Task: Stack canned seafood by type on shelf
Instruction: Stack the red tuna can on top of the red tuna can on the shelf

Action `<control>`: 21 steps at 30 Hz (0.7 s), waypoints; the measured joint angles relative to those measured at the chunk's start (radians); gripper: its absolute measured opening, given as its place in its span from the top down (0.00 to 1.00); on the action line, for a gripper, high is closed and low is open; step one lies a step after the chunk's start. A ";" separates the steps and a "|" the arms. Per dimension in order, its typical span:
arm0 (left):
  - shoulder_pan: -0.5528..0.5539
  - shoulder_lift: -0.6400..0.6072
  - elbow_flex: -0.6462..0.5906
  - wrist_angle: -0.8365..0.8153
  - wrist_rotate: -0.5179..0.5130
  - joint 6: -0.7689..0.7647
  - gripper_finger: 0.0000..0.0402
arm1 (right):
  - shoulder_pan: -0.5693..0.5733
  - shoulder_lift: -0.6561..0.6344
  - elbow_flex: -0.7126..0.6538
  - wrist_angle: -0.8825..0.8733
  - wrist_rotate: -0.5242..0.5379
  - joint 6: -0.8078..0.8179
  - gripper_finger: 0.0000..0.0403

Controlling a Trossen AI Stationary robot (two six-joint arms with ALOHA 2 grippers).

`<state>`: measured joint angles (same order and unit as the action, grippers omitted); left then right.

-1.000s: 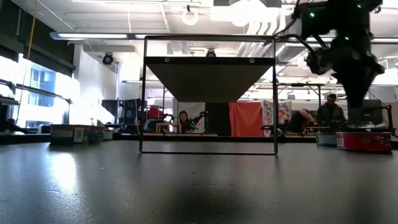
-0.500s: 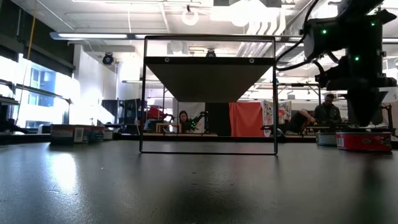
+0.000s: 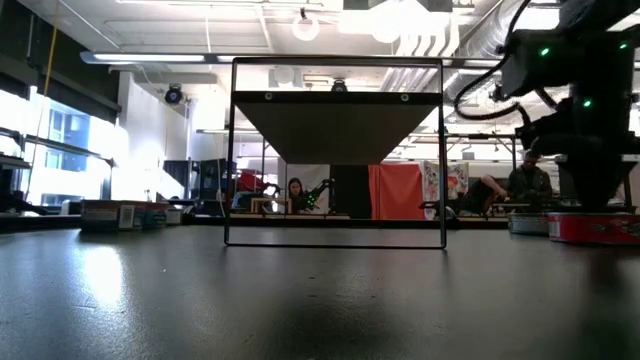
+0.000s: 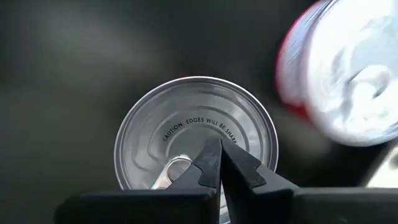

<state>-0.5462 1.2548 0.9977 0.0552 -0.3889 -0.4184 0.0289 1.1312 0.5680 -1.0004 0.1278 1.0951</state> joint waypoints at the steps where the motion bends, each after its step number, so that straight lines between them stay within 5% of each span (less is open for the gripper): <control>1: -0.023 -0.004 0.000 -0.007 0.000 0.000 1.00 | 0.035 0.001 0.007 0.002 -0.016 0.041 1.00; 13: -0.399 -0.016 0.000 -0.148 -0.092 -0.130 1.00 | 0.460 0.126 0.037 0.335 -0.107 0.678 1.00; 21: -0.481 0.043 0.000 -0.137 -0.274 -0.234 1.00 | 0.583 0.438 0.279 0.405 -0.050 0.747 1.00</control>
<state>-1.0274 1.2973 0.9981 -0.0818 -0.6628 -0.6520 0.6119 1.5690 0.8475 -0.5950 0.0780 1.8420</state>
